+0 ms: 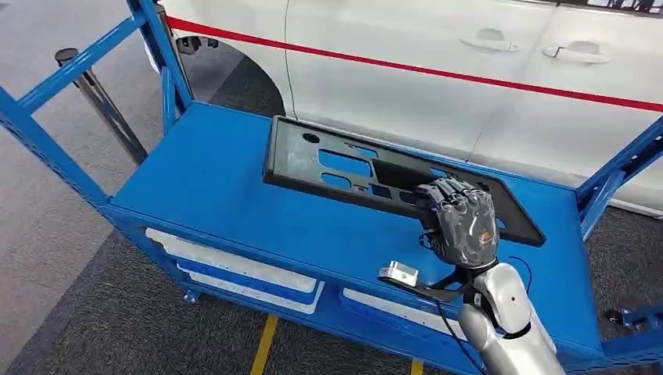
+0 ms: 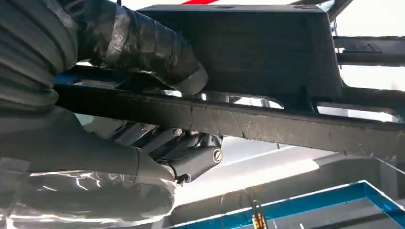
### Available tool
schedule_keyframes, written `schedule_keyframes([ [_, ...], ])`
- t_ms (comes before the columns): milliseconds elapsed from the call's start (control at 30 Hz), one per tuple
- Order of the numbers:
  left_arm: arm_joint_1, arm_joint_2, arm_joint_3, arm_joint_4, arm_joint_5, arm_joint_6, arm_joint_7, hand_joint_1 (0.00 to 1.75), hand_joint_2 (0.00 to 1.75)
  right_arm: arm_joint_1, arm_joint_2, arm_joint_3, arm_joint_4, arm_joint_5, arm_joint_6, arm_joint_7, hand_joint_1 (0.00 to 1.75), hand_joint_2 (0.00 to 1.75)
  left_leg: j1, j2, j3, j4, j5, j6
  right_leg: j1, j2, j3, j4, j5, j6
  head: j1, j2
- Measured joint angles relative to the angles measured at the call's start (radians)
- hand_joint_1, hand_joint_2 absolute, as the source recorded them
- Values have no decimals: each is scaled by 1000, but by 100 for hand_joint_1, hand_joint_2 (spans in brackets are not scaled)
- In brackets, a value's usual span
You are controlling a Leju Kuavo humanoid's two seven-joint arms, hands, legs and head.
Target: Take the parts from the cabinet and place them on the table.
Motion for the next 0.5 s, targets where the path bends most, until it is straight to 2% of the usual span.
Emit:
schedule_keyframes([
  [33,0,0,1,1,-4,-2,0,0,175,1,0,-1,-4,1,-1,0,175,175,2,0,0,-4,4,4,0,1,1,-1,3,6,0,0],
  [67,-1,0,2,2,-7,-4,0,0,175,3,-3,-2,-11,2,-1,-2,175,175,13,4,4,-18,12,11,-2,4,1,5,-8,7,0,0],
  [100,-3,0,2,3,-11,-10,-3,0,175,5,-9,-5,-18,2,-3,-5,175,175,12,5,5,-22,13,13,-2,5,-10,35,-30,6,1,0],
  [133,-7,0,4,5,-19,-15,-6,0,175,6,-9,-5,-24,-2,-6,-10,175,175,12,5,3,-22,15,17,-2,7,-43,101,-70,5,0,0],
  [200,-14,0,11,13,-37,-32,-14,0,175,14,-14,-5,-33,-29,0,-26,175,175,9,6,0,-21,15,17,-2,8,-126,265,-144,7,0,0],
  [233,-16,0,14,16,-46,-40,-18,0,175,20,-17,-4,-35,-55,13,-38,175,175,8,6,-1,-20,15,17,-2,9,-161,327,-155,8,1,0],
  [267,-19,0,19,19,-50,-43,-19,0,175,27,-21,-2,-39,-84,32,-53,175,175,8,6,-1,-18,15,17,-2,8,-174,342,-139,8,1,0],
  [300,-22,0,24,23,-54,-45,-21,0,175,33,-26,2,-46,-126,55,-70,175,175,9,5,-1,-16,15,16,-3,8,-167,309,-97,8,1,0],
  [367,-24,0,26,26,-52,-44,-24,0,175,42,-38,11,-71,-189,90,-106,175,175,10,5,-1,-10,13,12,-5,8,-103,148,7,4,1,0],
  [400,-24,0,26,27,-50,-43,-24,0,175,47,-42,16,-84,-205,100,-115,175,175,10,5,-2,-6,11,8,-6,7,-73,69,31,3,1,0],
  [433,-24,0,26,27,-47,-38,-24,0,175,51,-47,27,-102,-221,110,-124,175,175,6,4,-8,-2,14,-1,4,8,-66,58,23,0,1,0],
  [500,-24,0,26,27,-47,-37,-24,0,175,63,-53,35,-125,-228,117,-129,175,175,7,4,-11,-1,23,-15,7,12,-76,58,31,-8,1,0],
])
